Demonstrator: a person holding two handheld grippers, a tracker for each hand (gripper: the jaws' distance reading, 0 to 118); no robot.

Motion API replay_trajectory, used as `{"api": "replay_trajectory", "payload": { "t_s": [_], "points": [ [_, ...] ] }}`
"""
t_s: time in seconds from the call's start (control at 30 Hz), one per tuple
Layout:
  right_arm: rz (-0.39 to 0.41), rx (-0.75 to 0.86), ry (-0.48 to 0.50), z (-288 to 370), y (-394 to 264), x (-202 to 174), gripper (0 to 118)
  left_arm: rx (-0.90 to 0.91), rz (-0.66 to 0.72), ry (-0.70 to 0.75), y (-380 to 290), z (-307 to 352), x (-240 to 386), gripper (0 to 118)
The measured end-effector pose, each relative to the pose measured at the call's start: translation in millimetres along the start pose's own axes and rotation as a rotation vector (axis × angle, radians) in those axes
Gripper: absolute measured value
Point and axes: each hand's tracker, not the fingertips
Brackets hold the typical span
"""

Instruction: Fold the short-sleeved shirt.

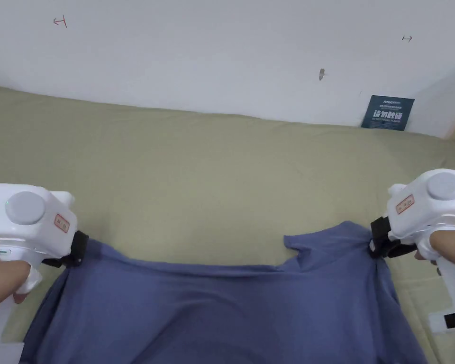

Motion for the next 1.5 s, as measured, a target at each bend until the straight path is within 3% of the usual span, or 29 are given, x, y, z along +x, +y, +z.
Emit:
{"api": "replay_trajectory", "payload": {
  "t_s": [0.13,0.27,0.4,0.53,0.9,0.97,1.23,1.3,1.33,1.37,1.4,1.43,1.47,1.5],
  "points": [
    [0.065,0.069,0.021,56,-20,-13,0,0.118,-0.020,-0.086,-7,43,1,8],
    [0.081,0.138,0.075,89,-53,-11,0,0.183,-0.102,-0.135,-28,82,-3,8],
    [0.079,0.178,0.120,101,-66,16,0,0.220,-0.099,-0.176,-54,114,-14,8],
    [0.089,0.261,0.145,140,-124,16,0,0.259,-0.073,-0.238,-97,146,-35,8],
    [-0.036,0.236,0.156,139,-284,37,0,0.195,0.024,-0.273,-239,150,-64,8],
    [-0.097,0.183,0.168,117,-303,50,0,0.164,0.036,-0.281,-255,133,-73,8],
    [-0.160,0.135,0.079,77,-340,74,0,0.118,0.137,-0.266,-282,94,-86,8],
    [-0.170,0.111,0.067,69,-343,76,0,0.108,0.126,-0.259,-287,87,-83,13],
    [-0.183,0.090,0.075,65,-344,77,0,0.102,0.109,-0.253,-291,89,-84,24],
    [-0.163,0.081,0.079,66,-340,68,7,0.107,0.110,-0.241,-294,91,-84,43],
    [-0.160,0.089,0.074,69,-342,66,36,0.111,0.111,-0.243,-297,93,-86,72],
    [-0.145,0.108,0.057,75,-343,64,64,0.111,0.112,-0.232,-298,97,-88,83],
    [-0.127,0.144,0.001,85,-343,63,83,0.116,0.119,-0.226,-301,96,-96,84],
    [-0.138,0.162,-0.034,93,-345,65,84,0.137,0.146,-0.249,-301,102,-102,84]
  ]
}}
